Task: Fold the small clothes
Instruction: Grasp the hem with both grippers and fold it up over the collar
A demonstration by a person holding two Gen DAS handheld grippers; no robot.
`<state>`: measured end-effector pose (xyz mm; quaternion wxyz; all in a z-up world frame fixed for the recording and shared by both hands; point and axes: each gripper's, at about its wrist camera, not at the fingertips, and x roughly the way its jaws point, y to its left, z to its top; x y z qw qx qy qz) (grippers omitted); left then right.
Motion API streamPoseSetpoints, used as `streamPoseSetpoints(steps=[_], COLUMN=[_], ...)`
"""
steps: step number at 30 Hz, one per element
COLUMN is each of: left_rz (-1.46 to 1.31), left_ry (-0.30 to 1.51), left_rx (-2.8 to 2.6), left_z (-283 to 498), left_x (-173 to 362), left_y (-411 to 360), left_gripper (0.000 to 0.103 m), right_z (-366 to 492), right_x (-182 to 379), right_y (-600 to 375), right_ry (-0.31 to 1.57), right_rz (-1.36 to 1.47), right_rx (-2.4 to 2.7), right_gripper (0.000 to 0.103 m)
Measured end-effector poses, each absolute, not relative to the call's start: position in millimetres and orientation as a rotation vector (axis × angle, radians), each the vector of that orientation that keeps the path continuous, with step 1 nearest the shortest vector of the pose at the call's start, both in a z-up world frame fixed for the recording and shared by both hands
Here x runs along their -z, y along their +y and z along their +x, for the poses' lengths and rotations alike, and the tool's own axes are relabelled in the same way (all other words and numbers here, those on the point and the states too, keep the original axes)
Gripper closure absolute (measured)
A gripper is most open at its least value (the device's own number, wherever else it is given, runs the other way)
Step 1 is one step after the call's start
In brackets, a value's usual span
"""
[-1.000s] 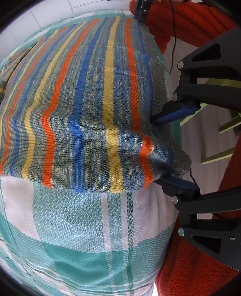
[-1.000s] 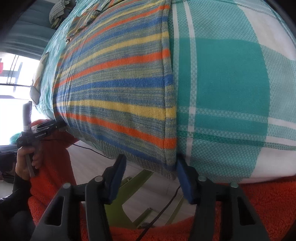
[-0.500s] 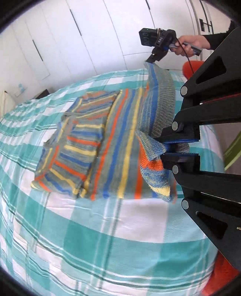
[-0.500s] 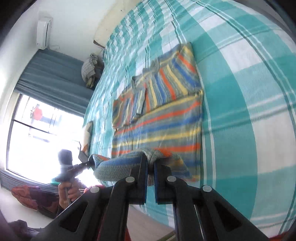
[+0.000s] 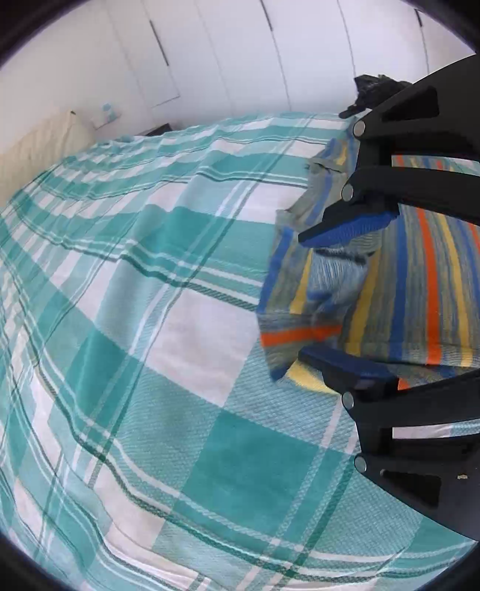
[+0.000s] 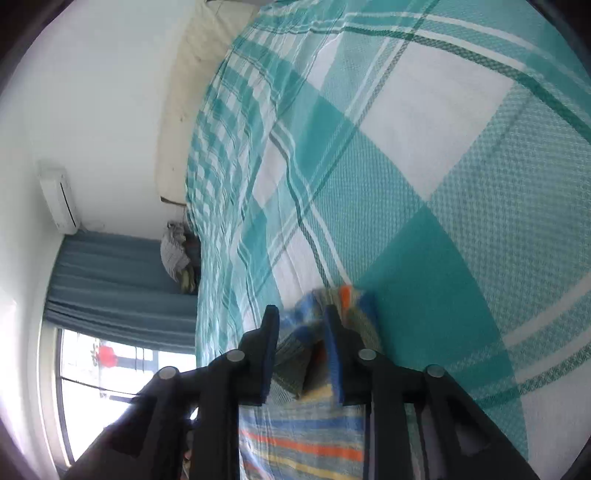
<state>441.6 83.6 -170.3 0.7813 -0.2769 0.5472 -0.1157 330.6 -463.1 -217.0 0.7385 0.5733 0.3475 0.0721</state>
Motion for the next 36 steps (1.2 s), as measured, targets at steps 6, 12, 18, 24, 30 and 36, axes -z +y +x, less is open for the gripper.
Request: streamPoseSetpoints(steps=[6,12,18,24,30,36], left_rz=[-0.487,-0.245,-0.431,-0.284,-0.023,-0.169], left_ry=[1.103,1.338,1.159,1.058,1.193,1.090], left_rx=[0.271,0.621,0.419,0.501,0.438,0.339], left_z=[416,397,456,395,294,253], left_x=[142,173,165,143,217,175], left_y=[108,20,13,27,43,74], left_gripper=[0.027,0.027,0.035,0.031,0.091,0.028], right_z=[318,358,402,364,250,191], right_x=[170,192,167,137,214,183], right_y=[-444,-354,-374,-329,-315,-347], right_ry=[0.900,1.366,0.910,0.977,1.251,1.136], right_rz=[0.933,0.681,0.760,0.417,0.162,0.295], right_rx=[-0.264,-0.468,-0.240,-0.350,-0.314,-0.158], right_gripper=[0.051,0.052,0.052,0.052,0.065,0.052])
